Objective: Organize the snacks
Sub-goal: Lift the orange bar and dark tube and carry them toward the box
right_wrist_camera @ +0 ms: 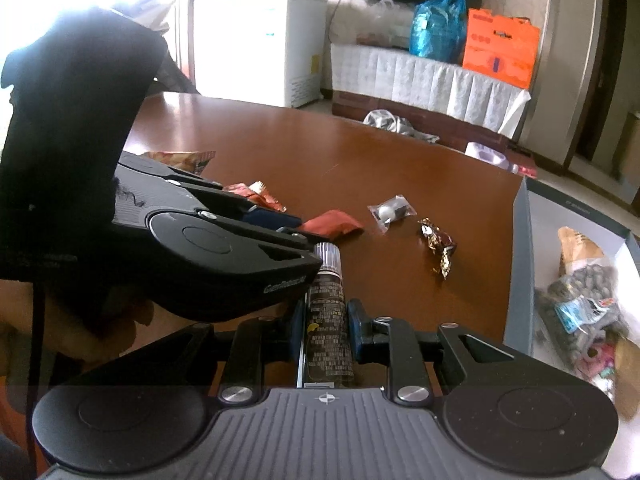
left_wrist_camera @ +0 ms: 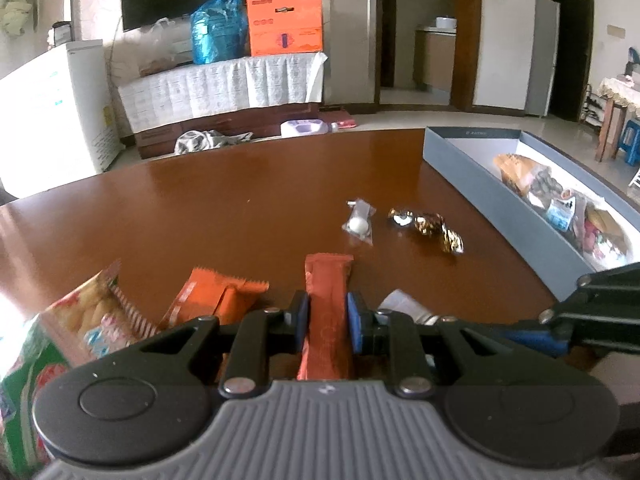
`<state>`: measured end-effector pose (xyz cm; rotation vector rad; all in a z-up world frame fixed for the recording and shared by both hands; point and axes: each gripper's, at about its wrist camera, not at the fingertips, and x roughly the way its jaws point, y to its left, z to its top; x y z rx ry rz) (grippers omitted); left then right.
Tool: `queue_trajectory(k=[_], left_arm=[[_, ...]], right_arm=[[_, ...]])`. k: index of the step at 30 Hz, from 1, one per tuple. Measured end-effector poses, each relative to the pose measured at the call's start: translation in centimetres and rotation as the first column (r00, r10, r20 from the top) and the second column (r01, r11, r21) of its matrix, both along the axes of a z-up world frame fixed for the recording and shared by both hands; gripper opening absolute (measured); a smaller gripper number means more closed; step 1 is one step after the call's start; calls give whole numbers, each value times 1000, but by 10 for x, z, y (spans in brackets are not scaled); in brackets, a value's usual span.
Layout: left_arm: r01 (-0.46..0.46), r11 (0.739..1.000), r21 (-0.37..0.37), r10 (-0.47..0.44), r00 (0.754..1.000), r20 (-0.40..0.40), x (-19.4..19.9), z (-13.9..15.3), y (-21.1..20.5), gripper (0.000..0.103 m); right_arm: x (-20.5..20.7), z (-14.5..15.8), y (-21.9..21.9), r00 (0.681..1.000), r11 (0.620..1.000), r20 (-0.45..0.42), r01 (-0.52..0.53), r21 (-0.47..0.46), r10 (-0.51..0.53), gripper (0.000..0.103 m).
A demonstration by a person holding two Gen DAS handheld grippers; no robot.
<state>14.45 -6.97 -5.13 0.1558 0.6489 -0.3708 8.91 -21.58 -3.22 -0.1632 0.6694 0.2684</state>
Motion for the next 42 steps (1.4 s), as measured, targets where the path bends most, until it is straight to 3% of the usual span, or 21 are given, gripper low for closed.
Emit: queue_trajectory(k=[9, 20, 42], left_arm=[[-48, 998, 40, 48, 999, 2, -34, 4, 9, 19], [-70, 997, 19, 69, 996, 50, -62, 19, 4, 19], [-78, 996, 35, 74, 991, 115, -52, 38, -6, 19]], right_arm=[[-35, 7, -8, 1000, 1000, 4, 1, 10, -1, 25], [-55, 19, -28, 999, 999, 49, 11, 30, -12, 25], [-71, 44, -53, 990, 994, 137, 15, 109, -30, 25]])
